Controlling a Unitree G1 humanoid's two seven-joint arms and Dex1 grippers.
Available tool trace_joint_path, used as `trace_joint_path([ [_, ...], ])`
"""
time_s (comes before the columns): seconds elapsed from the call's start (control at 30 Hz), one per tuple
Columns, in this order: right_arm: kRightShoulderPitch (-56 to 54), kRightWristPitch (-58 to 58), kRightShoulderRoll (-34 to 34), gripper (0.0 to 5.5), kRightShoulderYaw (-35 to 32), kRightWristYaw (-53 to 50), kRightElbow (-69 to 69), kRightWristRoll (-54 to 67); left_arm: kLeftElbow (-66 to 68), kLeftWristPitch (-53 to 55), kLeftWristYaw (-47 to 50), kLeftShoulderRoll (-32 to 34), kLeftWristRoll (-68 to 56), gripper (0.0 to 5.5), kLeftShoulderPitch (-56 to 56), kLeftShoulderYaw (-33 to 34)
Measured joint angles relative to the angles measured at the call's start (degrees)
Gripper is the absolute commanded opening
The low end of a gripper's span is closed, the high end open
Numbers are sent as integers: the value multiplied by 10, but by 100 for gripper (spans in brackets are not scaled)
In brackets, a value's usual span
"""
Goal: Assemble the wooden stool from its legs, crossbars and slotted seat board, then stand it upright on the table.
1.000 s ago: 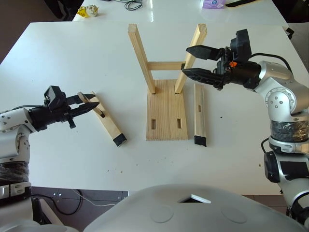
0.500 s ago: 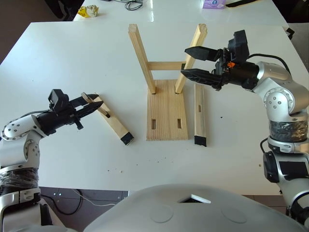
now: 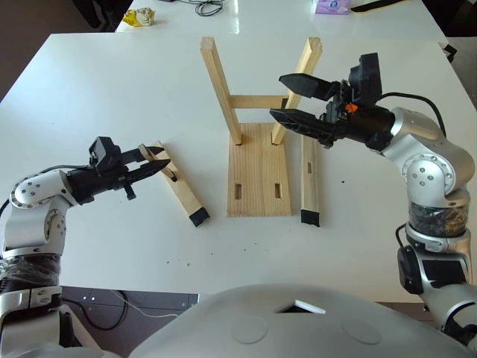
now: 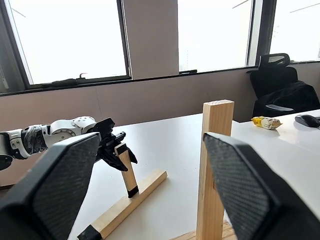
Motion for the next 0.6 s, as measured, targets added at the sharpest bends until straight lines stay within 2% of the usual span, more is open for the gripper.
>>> trace_joint_path([
  [0.43,61,-4,37,380,0,-90,-60,18,47,-17,-29,22,29,131,-80,-55],
  [0.6,66,-7,45,380,0,-102,-63,22,33,-32,-17,21,33,131,-65,-54],
])
